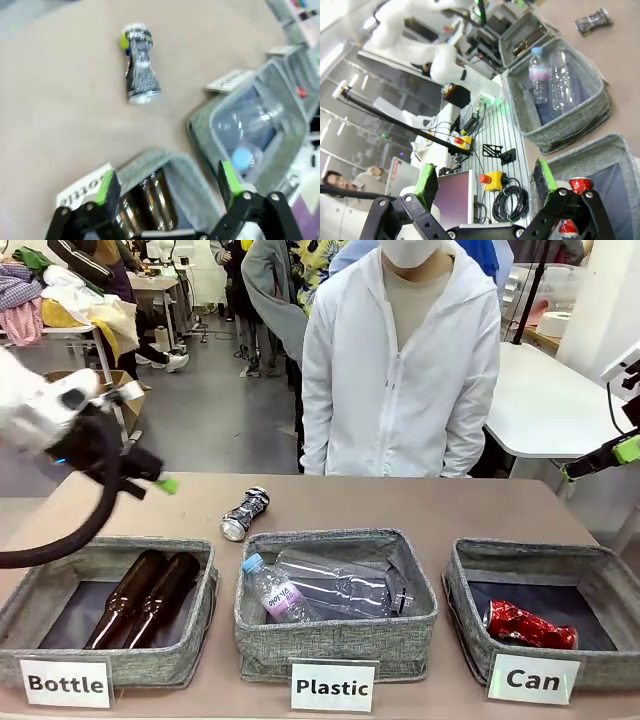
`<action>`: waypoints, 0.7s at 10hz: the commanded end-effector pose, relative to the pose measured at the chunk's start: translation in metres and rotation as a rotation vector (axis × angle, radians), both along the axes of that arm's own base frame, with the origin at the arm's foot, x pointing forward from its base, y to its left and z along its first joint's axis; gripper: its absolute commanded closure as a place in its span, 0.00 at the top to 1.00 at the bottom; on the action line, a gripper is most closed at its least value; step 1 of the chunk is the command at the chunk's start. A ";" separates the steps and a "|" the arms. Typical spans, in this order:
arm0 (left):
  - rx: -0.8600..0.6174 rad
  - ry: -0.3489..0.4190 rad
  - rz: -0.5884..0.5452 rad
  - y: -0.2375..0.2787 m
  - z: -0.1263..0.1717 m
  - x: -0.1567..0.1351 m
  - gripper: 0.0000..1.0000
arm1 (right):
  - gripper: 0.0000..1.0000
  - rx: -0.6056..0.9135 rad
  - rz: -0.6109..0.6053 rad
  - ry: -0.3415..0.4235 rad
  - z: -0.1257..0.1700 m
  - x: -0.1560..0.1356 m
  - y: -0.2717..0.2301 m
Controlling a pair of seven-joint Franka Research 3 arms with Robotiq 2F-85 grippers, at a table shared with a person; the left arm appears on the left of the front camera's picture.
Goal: Sort the can waste into the basket.
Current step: Pick up the can waste from the table and place it in the right Fabric basket.
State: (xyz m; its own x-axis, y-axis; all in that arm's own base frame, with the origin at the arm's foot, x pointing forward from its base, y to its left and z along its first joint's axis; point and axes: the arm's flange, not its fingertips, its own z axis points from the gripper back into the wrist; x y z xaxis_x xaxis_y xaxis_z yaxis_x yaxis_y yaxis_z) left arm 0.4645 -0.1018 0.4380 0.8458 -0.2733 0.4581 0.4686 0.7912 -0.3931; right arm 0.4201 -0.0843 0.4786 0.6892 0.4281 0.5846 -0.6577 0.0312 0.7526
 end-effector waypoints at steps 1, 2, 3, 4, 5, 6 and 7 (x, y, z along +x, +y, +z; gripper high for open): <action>0.176 0.036 0.050 -0.045 0.001 0.027 1.00 | 1.00 -0.003 0.011 -0.013 0.001 -0.001 -0.002; 0.252 0.031 0.064 -0.074 0.002 0.039 1.00 | 1.00 -0.003 0.011 -0.013 0.001 -0.001 -0.002; 0.316 0.029 0.097 -0.097 -0.005 0.052 1.00 | 1.00 -0.003 0.011 -0.013 0.001 -0.001 -0.002; 0.360 0.038 0.090 -0.113 -0.012 0.061 1.00 | 1.00 -0.003 0.011 -0.013 0.001 -0.001 -0.002; 0.401 0.039 0.099 -0.128 -0.020 0.069 1.00 | 1.00 -0.003 0.011 -0.013 0.001 -0.001 -0.002; 0.426 0.041 0.077 -0.141 -0.028 0.075 1.00 | 1.00 -0.003 0.011 -0.013 0.001 -0.001 -0.002; 0.437 0.026 0.117 -0.155 -0.035 0.079 1.00 | 1.00 -0.003 0.011 -0.013 0.001 -0.001 -0.002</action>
State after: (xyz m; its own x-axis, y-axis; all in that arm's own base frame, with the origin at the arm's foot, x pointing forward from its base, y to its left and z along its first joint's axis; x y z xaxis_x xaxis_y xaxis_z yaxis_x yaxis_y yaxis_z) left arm 0.5353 -0.2346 0.3981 0.8819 -0.3595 0.3050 0.3881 0.9209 -0.0368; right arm 0.4202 -0.0842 0.4785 0.6891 0.4285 0.5844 -0.6577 0.0311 0.7527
